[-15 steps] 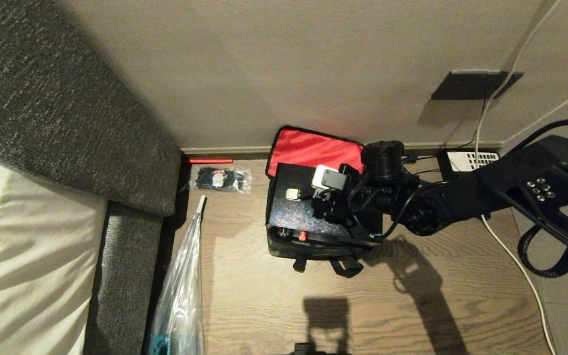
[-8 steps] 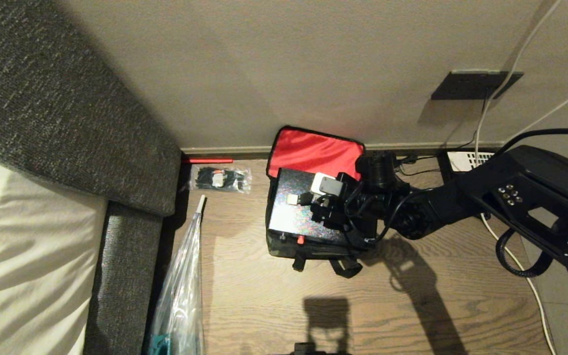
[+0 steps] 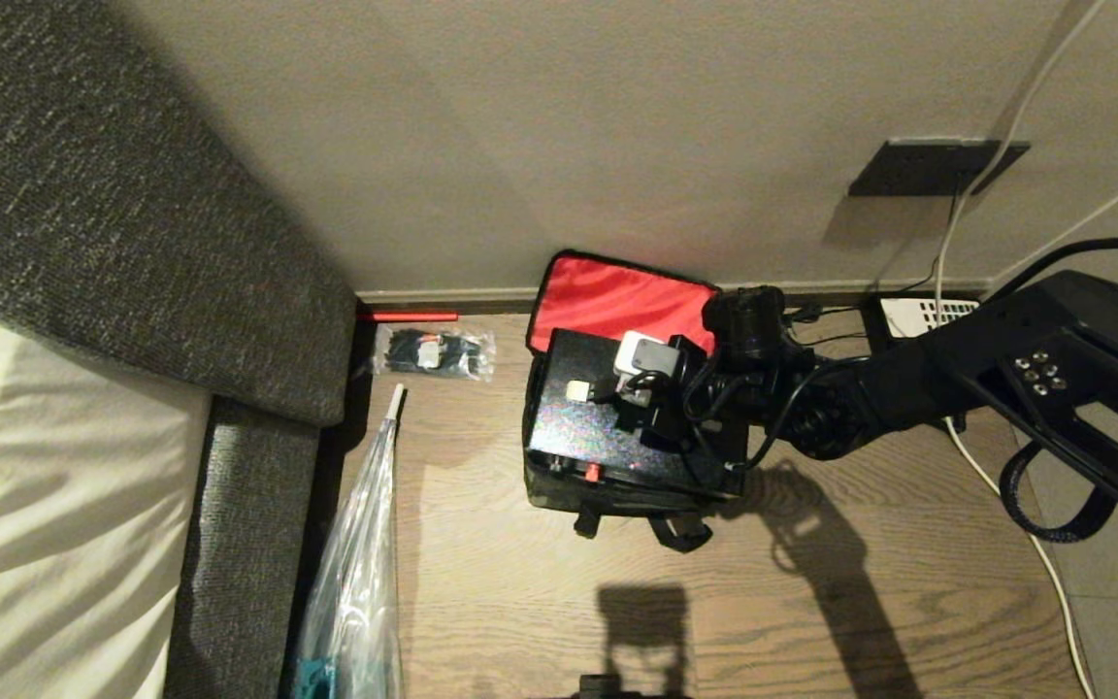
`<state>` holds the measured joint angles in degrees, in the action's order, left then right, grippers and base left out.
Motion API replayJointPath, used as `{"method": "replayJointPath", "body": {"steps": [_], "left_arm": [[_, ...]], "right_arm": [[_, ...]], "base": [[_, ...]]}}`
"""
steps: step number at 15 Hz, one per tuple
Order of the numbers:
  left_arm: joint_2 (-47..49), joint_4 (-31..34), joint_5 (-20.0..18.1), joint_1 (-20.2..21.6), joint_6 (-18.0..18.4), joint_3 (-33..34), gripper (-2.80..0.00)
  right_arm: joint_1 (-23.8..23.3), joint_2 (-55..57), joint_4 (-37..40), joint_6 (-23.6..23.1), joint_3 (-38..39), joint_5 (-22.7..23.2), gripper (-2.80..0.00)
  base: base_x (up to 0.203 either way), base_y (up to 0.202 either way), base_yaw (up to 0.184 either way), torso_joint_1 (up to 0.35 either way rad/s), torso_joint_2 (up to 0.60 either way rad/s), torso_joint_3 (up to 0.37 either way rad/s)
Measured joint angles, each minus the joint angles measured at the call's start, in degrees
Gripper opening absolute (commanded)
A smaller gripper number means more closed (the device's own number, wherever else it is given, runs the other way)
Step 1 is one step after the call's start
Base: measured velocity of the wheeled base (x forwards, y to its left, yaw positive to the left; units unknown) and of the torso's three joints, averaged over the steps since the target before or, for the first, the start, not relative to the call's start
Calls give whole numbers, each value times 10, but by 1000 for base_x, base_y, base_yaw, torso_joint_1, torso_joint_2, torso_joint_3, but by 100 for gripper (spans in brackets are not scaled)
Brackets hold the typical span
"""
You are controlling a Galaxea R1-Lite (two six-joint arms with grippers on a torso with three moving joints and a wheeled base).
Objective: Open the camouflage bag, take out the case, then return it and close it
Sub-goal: Place the black box back
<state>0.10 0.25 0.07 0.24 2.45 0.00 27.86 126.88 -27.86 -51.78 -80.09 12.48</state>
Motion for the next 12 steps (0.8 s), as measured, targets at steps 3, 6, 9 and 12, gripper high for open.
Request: {"method": "replayJointPath", "body": {"steps": [3,6,9,12], "left_arm": [[-1,0,0,1,0,0,-280],[-1,0,0,0,0,0,-280],[-1,0,0,0,0,0,-280],[-1,0,0,1,0,0,-280]], "right_arm": [[12,-20,27,1,0,1,-280],[25,-26,31,-1,1,1,-280],[28,-24,35,-1,1,2,-280],[27,-18,32,-1,1,2,-280]], "base": [[0,0,0,0,0,0],[0,0,0,0,0,0],[0,0,0,0,0,0],[0,0,0,0,0,0]]}}
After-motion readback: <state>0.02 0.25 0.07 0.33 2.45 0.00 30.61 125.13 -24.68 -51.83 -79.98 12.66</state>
